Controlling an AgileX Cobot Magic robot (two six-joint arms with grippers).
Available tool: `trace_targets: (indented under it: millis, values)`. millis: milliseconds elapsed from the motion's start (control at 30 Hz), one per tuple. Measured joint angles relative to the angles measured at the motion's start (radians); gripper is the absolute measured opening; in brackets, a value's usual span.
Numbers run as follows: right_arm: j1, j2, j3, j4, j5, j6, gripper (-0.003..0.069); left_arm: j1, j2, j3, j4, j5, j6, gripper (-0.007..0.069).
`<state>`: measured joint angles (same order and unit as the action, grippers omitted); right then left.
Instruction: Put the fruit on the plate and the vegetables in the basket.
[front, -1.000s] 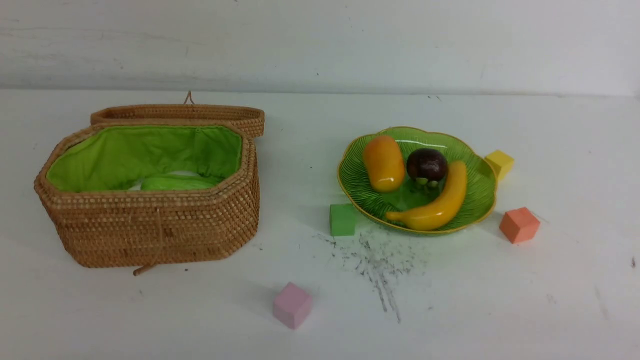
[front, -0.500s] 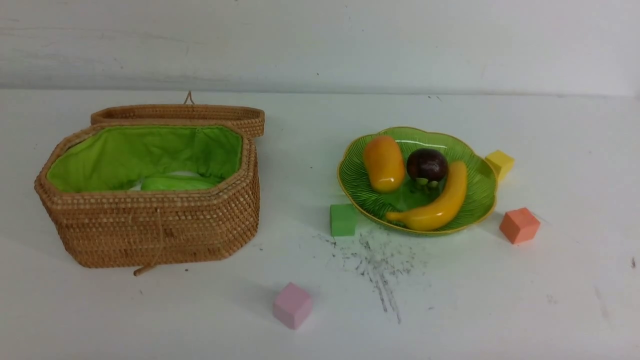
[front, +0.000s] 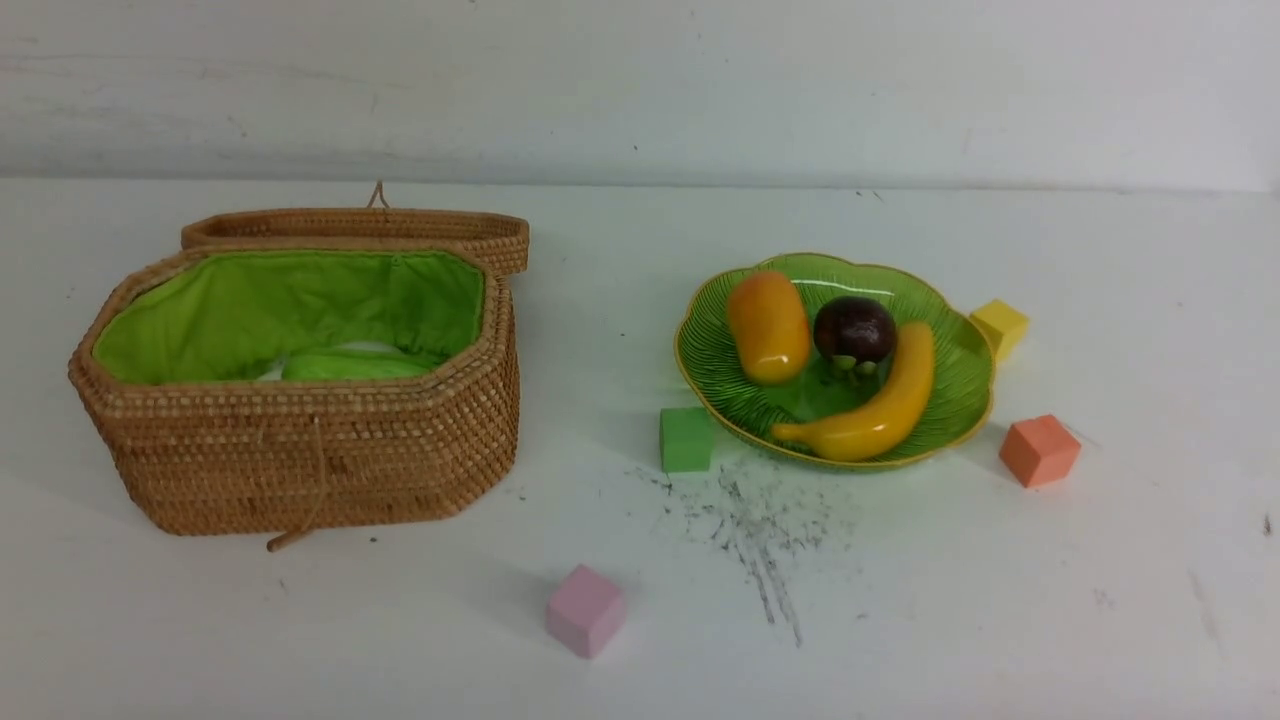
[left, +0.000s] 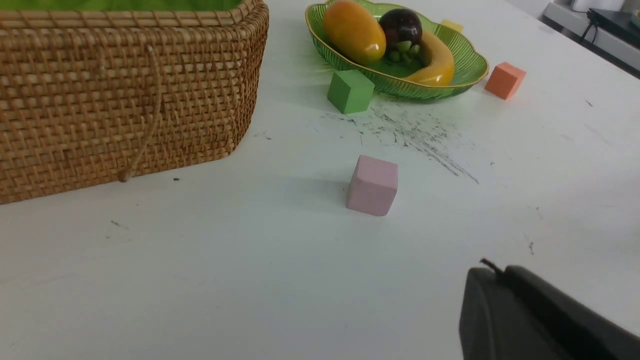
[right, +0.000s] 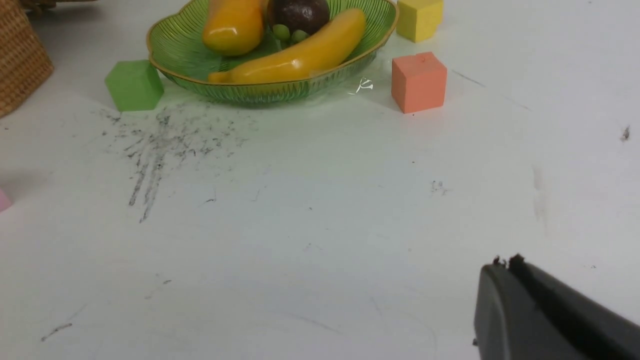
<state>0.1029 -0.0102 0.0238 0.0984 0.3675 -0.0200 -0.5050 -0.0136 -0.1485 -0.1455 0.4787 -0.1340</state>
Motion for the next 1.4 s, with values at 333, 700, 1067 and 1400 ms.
trace_targets:
  millis: [333, 700, 1067, 1400]
  values:
    - [0.0, 0.0, -0.001, 0.0, 0.0, 0.0, -0.0001, 0.019, 0.0, 0.023, 0.034, -0.042, 0.0, 0.002]
    - [0.0, 0.0, -0.001, -0.001, 0.001, 0.0, 0.0008, 0.401, 0.0, 0.171, 0.042, -0.189, -0.021, -0.0013]
    - [0.0, 0.0, -0.001, -0.003, 0.004, 0.0, 0.0014, 0.419, 0.0, 0.178, 0.02, -0.108, -0.049, -0.0013]
    - [0.0, 0.0, -0.001, -0.003, 0.004, 0.0, 0.0025, 0.419, 0.0, 0.178, 0.019, -0.108, -0.049, -0.0013]
